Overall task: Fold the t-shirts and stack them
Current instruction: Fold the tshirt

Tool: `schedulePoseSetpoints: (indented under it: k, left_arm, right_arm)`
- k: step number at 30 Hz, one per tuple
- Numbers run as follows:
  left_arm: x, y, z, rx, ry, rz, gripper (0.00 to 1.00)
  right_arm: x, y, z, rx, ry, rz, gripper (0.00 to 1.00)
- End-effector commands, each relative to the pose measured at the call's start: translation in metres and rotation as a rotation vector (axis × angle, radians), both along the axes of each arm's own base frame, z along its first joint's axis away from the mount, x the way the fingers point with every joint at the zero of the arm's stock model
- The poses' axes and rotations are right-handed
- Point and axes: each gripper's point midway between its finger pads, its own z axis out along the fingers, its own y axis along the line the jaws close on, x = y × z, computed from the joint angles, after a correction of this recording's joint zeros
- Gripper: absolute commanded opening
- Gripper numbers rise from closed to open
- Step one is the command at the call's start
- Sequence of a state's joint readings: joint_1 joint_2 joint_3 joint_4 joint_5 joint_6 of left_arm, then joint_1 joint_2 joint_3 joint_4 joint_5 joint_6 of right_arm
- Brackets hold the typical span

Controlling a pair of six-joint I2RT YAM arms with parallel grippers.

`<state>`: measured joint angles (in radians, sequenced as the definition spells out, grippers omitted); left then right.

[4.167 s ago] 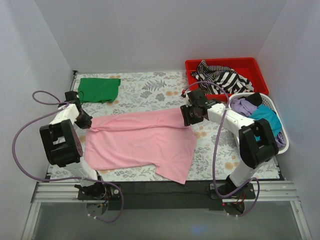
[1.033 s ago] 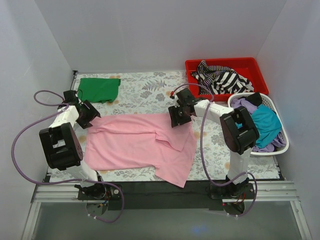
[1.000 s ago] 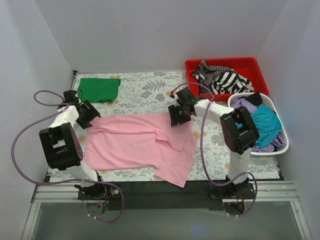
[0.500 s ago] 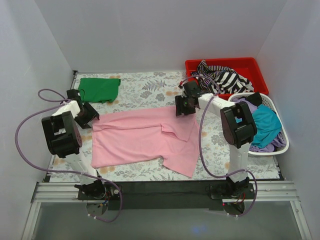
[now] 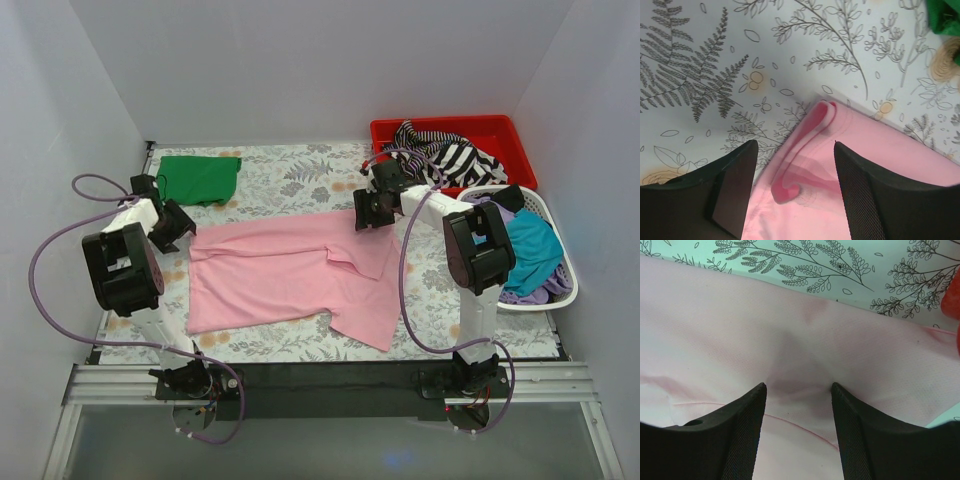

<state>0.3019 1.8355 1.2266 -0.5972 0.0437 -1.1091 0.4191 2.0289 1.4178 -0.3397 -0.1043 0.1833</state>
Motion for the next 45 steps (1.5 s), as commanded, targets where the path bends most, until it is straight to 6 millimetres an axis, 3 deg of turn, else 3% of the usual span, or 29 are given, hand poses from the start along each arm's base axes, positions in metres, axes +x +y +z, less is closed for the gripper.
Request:
schedulePoseSetpoints:
  k: [1, 4, 9, 16, 24, 32, 37, 45]
  left_arm:
    - [0.026, -0.001, 0.044, -0.016, -0.154, -0.019, 0.61]
    - [0.035, -0.009, 0.053, -0.057, -0.199, -0.036, 0.61]
    - [0.034, -0.015, 0.041, -0.092, -0.194, -0.041, 0.59]
    - [0.030, -0.019, 0.024, -0.115, -0.183, -0.039, 0.48]
    - [0.038, -0.019, 0.019, -0.120, -0.200, -0.060, 0.34]
    - [0.030, -0.017, 0.011, -0.104, -0.155, -0.054, 0.35]
    - [0.024, -0.005, 0.012, -0.041, -0.134, -0.027, 0.39]
    - [0.024, -0.010, -0.004, -0.063, -0.096, -0.037, 0.37]
  right_arm:
    - [-0.031, -0.006, -0.034, -0.039, 0.138, 0.045, 0.61]
    - [-0.032, -0.003, -0.038, -0.035, 0.149, 0.052, 0.61]
    - [-0.037, -0.002, -0.042, -0.032, 0.164, 0.058, 0.61]
    - [-0.042, -0.006, -0.045, -0.048, 0.170, 0.063, 0.61]
    - [-0.049, -0.008, -0.053, -0.051, 0.194, 0.065, 0.61]
    - [-0.050, -0.006, -0.051, -0.040, 0.192, 0.067, 0.61]
    - [-0.050, -0.005, -0.053, -0.031, 0.200, 0.070, 0.61]
    - [-0.050, -0.005, -0.053, -0.030, 0.200, 0.073, 0.61]
